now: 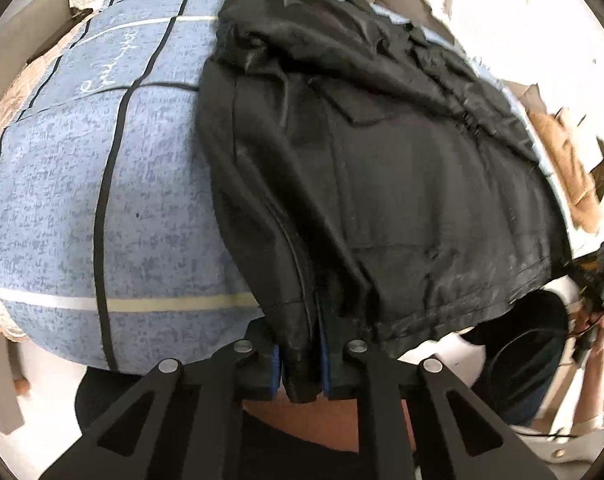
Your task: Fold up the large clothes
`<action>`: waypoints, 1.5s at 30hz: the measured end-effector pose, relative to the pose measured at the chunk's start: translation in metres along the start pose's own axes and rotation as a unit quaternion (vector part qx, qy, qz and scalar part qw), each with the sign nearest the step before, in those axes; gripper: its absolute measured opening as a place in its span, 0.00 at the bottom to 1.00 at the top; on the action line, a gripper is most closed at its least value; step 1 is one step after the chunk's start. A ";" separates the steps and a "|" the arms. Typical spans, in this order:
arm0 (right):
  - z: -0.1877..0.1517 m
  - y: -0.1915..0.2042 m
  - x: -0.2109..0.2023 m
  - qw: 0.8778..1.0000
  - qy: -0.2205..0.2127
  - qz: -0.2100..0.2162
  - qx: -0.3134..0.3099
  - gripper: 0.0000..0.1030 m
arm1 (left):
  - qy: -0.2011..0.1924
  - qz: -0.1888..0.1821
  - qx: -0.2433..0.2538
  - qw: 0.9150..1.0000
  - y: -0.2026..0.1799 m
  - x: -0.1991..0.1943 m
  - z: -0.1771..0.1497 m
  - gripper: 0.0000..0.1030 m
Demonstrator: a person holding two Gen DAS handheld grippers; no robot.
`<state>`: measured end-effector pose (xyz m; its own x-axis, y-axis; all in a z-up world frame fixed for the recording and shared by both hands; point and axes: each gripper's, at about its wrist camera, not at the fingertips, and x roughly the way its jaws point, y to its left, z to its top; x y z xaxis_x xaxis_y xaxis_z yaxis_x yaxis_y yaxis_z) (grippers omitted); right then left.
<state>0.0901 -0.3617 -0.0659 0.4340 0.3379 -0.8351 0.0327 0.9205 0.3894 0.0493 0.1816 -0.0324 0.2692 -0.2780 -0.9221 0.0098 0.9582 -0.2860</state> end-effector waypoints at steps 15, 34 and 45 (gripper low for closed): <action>0.048 0.024 -0.034 0.993 -0.061 0.098 0.004 0.07 | -0.081 -0.078 -0.016 0.993 -0.004 -0.044 0.063 0.14; 0.120 0.036 -0.037 0.987 -0.096 0.130 0.002 0.07 | -0.121 -0.103 -0.037 0.987 0.003 -0.046 0.130 0.14; 0.170 0.048 -0.029 0.985 -0.109 0.133 -0.004 0.07 | -0.151 -0.108 -0.064 0.981 0.015 -0.050 0.174 0.14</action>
<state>0.2321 -0.3603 0.0432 0.6100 0.5174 -0.6002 -0.1145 0.8070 0.5793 0.2034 0.2217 0.0546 0.5466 -0.4218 -0.7233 -0.0181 0.8577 -0.5139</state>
